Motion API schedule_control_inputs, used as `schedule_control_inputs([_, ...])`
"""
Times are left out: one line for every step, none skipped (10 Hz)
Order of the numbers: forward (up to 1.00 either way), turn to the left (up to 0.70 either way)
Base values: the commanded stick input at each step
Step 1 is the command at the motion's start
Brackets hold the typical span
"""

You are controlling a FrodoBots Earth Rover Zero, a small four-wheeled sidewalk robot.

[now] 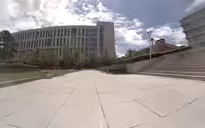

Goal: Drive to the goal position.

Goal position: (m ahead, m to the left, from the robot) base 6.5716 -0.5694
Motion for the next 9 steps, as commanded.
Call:
schedule_control_inputs([1.0, 0.05])
schedule_control_inputs([1.0, 0.05])
schedule_control_inputs([1.0, 0.05])
schedule_control_inputs([1.0, 0.05])
schedule_control_inputs([1.0, 0.05])
schedule_control_inputs([1.0, 0.05])
schedule_control_inputs([1.0, 0.05])
schedule_control_inputs([1.0, 0.05])
schedule_control_inputs([1.0, 0.05])
